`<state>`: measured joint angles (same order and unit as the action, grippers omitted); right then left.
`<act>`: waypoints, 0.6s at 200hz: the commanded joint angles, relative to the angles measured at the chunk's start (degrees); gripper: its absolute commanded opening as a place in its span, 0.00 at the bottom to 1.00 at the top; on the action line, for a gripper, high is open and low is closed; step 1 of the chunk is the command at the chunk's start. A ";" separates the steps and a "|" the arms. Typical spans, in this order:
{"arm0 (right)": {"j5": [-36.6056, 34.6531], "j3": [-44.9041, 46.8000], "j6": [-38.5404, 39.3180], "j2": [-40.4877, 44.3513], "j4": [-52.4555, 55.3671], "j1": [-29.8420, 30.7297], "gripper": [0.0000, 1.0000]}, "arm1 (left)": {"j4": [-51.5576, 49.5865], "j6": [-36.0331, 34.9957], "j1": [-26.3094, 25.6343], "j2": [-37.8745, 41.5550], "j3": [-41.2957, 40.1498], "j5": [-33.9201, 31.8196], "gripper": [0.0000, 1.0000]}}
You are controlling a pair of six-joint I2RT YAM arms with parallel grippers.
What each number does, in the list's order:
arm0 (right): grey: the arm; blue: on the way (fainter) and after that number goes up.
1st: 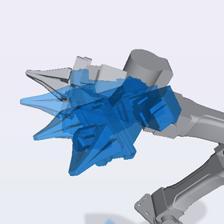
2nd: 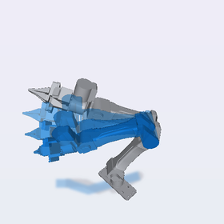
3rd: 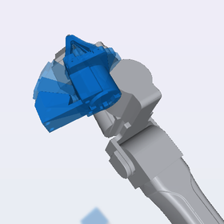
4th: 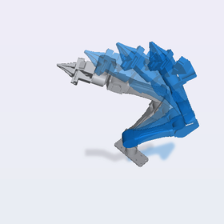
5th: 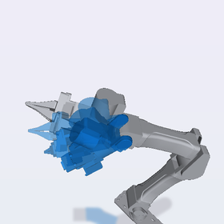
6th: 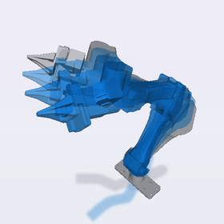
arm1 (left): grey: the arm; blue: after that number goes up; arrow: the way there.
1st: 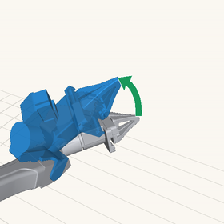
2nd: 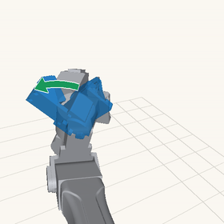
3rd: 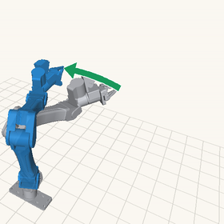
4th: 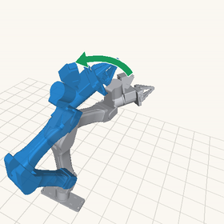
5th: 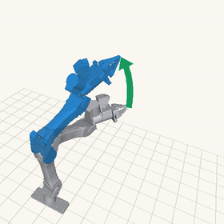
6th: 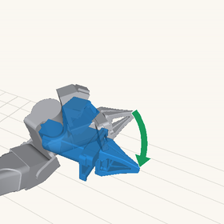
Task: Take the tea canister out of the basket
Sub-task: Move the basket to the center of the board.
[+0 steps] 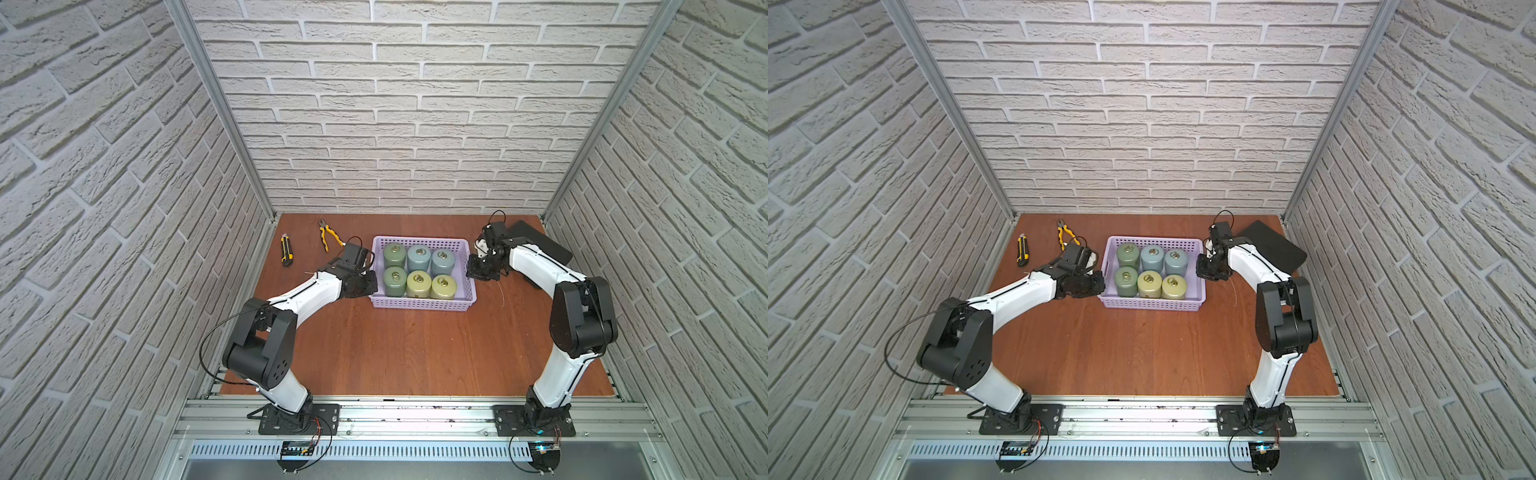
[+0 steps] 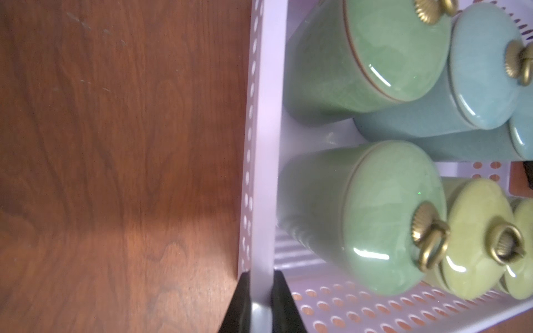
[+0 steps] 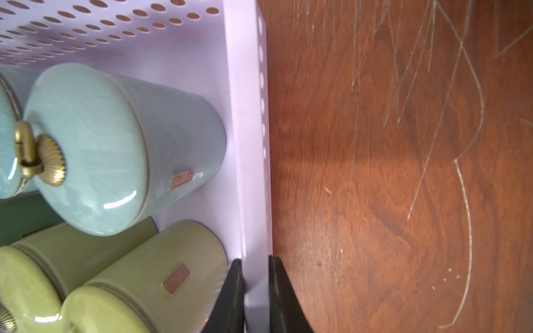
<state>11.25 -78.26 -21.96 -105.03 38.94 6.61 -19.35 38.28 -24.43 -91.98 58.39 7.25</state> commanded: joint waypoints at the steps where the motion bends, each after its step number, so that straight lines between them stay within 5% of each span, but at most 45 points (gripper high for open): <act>1: 1.15 0.91 -1.99 3.37 2.31 0.31 0.04 | -3.63 2.77 -0.93 2.01 -1.91 -1.70 0.00; 51: 1.02 0.85 -1.97 3.70 1.94 0.33 0.08 | -4.09 3.29 -1.20 3.74 -3.13 -2.58 0.00; 80: 0.30 0.28 -2.30 4.02 1.72 0.31 0.30 | -4.90 3.29 -1.17 3.83 -2.00 -3.66 0.40; 120: -1.33 -1.23 -1.83 5.16 2.45 0.24 0.62 | -6.69 2.70 -0.88 5.00 0.55 -5.04 0.65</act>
<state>10.94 -78.08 -23.64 -102.87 40.21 6.61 -23.77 41.08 -25.43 -89.30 56.90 4.08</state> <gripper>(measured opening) 0.553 0.596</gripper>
